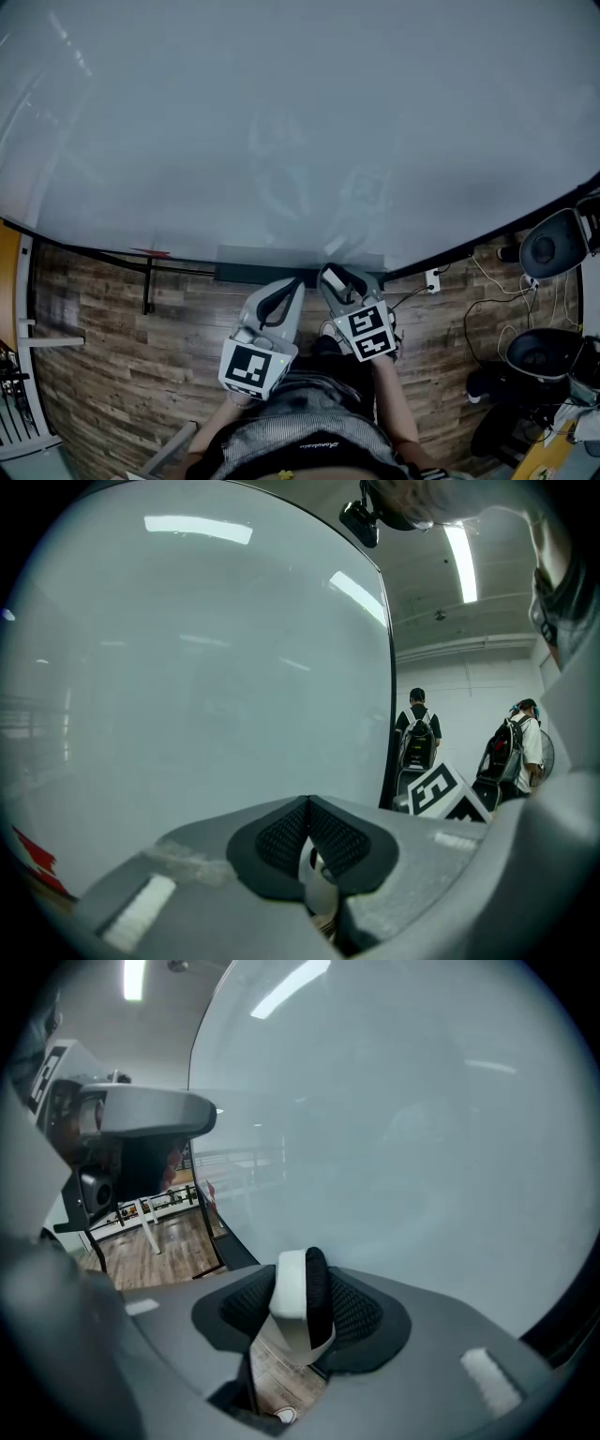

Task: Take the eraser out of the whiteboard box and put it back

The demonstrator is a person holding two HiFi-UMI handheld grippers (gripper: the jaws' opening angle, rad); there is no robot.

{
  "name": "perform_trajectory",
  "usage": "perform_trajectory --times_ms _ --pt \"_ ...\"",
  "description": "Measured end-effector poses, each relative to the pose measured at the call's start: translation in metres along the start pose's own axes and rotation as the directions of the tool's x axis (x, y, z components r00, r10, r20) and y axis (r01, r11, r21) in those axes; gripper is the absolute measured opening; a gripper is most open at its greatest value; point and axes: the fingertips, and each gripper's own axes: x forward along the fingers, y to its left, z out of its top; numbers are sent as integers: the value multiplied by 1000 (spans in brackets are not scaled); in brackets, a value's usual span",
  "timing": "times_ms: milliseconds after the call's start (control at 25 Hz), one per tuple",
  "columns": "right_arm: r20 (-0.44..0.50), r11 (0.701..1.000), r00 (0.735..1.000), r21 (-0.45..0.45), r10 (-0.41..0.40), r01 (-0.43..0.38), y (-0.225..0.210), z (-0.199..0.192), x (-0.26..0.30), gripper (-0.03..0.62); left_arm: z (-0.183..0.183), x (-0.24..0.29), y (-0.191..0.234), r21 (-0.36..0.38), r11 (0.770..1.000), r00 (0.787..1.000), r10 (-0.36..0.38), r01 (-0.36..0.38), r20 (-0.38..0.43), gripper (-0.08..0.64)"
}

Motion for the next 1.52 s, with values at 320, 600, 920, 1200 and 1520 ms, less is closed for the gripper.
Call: perform_trajectory --times_ms 320,600,920,1200,1520 --pt "5 1000 1000 22 -12 12 0 0 -3 175 0 0 -5 8 999 999 -33 33 -2 2" --pt "4 1000 1000 12 -11 11 3 2 -7 175 -2 -3 -8 12 999 999 -49 49 -3 2" --pt "30 1000 999 -7 -17 17 6 14 -17 175 -3 -6 -8 71 995 997 -73 72 5 2" --pt "53 1000 998 -19 -21 22 7 32 -31 175 1 -5 -14 41 996 997 -82 81 7 2" --pt "82 999 996 -30 -27 30 5 50 -44 175 3 -1 -16 7 996 996 -85 84 10 2"
